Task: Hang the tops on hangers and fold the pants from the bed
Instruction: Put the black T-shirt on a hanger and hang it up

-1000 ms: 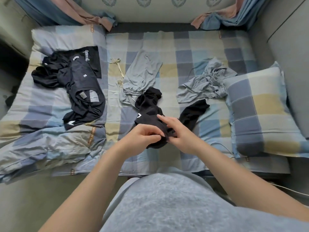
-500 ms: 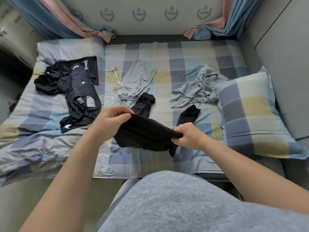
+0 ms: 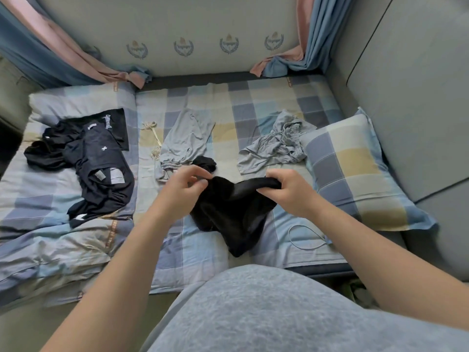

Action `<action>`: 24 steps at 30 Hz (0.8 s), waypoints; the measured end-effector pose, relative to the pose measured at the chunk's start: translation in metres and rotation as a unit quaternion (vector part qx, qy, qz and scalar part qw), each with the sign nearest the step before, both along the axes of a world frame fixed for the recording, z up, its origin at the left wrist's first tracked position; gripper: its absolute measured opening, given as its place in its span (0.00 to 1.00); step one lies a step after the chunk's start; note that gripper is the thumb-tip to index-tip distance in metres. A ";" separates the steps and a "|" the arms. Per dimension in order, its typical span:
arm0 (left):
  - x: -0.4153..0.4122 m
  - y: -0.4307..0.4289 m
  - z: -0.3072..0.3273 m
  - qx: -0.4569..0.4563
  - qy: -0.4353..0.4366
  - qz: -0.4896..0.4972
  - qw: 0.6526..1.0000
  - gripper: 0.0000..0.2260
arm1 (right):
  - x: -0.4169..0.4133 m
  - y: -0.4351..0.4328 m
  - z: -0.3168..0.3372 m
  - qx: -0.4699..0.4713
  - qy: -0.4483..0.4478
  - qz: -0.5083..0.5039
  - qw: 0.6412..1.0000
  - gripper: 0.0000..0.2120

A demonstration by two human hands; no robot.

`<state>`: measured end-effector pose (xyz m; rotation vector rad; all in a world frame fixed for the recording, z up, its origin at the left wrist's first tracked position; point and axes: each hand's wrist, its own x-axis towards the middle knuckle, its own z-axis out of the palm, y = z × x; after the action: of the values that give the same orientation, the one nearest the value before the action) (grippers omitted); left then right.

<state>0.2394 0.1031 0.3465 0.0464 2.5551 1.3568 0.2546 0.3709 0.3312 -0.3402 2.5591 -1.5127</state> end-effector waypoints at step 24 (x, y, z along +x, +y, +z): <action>-0.003 0.018 0.054 0.293 0.138 0.159 0.933 0.13 | 0.034 0.062 -0.067 0.211 -0.209 -0.159 0.941 0.15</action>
<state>0.2367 0.1216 0.4002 -0.0806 2.3271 2.3524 0.2890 0.4332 0.2643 0.4213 2.5601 -0.9261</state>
